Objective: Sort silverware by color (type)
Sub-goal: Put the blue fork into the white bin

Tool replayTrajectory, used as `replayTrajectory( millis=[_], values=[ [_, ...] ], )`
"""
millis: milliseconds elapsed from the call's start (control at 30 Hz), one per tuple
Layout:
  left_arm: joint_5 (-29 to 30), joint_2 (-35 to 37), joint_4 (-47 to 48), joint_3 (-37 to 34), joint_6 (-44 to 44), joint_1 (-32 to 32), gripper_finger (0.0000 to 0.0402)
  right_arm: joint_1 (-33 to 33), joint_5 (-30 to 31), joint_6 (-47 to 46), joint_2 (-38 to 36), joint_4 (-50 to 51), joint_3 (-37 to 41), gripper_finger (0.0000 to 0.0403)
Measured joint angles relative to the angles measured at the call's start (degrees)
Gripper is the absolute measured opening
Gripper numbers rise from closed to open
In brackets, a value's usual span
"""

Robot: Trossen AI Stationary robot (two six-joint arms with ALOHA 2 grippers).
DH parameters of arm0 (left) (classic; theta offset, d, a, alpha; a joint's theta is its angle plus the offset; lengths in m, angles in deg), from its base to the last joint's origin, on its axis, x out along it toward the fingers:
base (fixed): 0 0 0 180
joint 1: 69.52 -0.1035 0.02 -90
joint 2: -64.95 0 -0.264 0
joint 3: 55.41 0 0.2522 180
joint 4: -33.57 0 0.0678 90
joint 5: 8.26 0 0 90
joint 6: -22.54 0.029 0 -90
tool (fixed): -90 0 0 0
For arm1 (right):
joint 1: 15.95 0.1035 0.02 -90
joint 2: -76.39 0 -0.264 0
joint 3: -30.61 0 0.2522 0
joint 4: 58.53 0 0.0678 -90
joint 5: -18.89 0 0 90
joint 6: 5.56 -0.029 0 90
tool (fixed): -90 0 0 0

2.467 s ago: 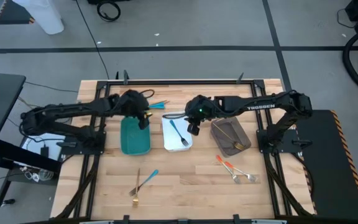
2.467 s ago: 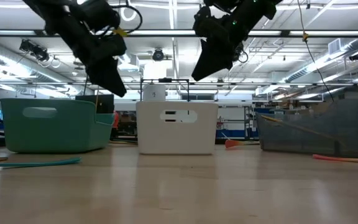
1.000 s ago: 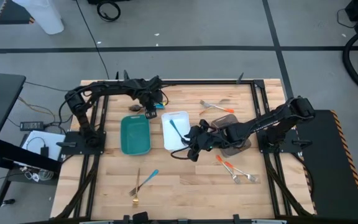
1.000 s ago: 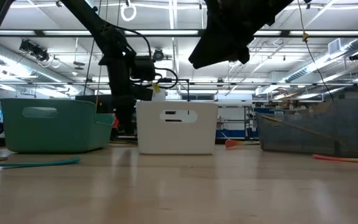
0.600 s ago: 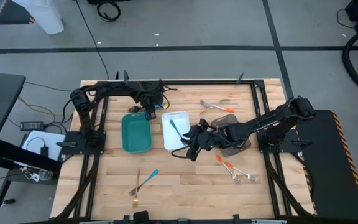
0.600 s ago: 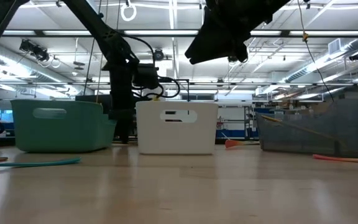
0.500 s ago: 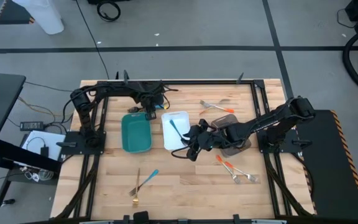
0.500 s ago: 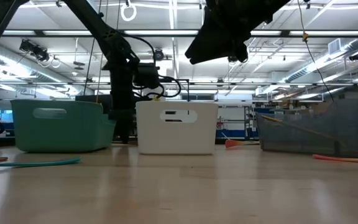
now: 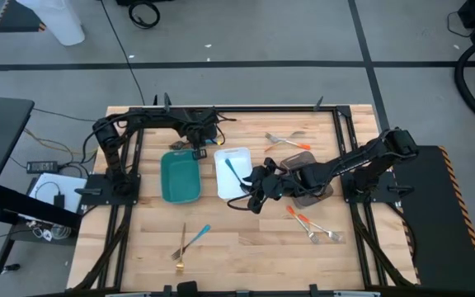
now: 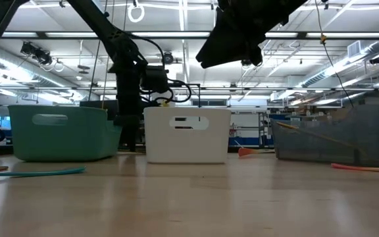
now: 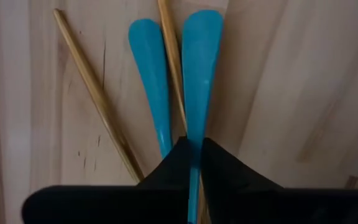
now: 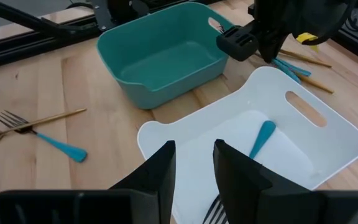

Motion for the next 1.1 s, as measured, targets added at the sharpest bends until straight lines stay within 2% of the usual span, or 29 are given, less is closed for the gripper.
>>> replayTrajectory(
  millis=[500,833,1000,1100],
  values=[
    [0.9,4.3,2.0,0.1,-0.6,0.4,0.0019,0.0,0.0,0.2,0.0,0.8,0.0,0.0114],
    [1.0,4.6,2.4,0.1,-0.2,0.5,0.0016,0.0,0.0,0.2,0.0,0.8,0.0,0.0114],
    [-3.3,5.7,2.8,0.1,-0.7,0.5,0.0015,0.0,0.0,0.2,0.0,0.9,0.0,0.0114],
    [-3.6,6.3,3.0,1.2,-0.7,0.1,0.0015,0.0,0.0,0.2,0.0,0.9,0.0,0.0114]
  ],
)
